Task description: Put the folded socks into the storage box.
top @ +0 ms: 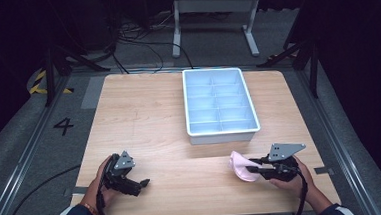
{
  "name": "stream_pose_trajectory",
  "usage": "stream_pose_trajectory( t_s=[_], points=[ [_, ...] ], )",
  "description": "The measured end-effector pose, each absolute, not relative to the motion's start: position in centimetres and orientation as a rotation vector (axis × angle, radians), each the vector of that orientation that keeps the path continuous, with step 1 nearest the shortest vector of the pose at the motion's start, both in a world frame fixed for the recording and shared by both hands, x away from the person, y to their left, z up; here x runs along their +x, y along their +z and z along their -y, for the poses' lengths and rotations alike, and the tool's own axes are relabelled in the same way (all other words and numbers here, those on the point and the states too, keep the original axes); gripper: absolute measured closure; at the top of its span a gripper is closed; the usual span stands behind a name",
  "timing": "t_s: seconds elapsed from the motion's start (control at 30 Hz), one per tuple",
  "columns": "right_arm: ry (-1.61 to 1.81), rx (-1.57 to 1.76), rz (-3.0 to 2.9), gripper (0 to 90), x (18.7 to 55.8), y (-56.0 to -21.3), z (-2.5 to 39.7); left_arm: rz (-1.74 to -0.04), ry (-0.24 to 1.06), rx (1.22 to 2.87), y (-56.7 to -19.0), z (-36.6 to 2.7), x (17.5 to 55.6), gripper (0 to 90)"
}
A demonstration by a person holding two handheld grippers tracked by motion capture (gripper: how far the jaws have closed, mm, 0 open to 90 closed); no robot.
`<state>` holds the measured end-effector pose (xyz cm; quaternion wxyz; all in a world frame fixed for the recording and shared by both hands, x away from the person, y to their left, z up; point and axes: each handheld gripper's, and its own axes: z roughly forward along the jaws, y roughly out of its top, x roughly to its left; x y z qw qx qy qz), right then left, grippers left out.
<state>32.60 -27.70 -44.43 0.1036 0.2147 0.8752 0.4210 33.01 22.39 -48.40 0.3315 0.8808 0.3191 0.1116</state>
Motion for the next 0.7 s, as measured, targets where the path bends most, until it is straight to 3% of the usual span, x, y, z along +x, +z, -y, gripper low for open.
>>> stream_pose_trajectory(
  t_s=[0.7],
  points=[
    [1.352,0.685,-2.431,72.3,32.6,-41.9,31.1,-0.834,0.292,2.303,-48.4,-22.4,33.0,0.0]
  ],
)
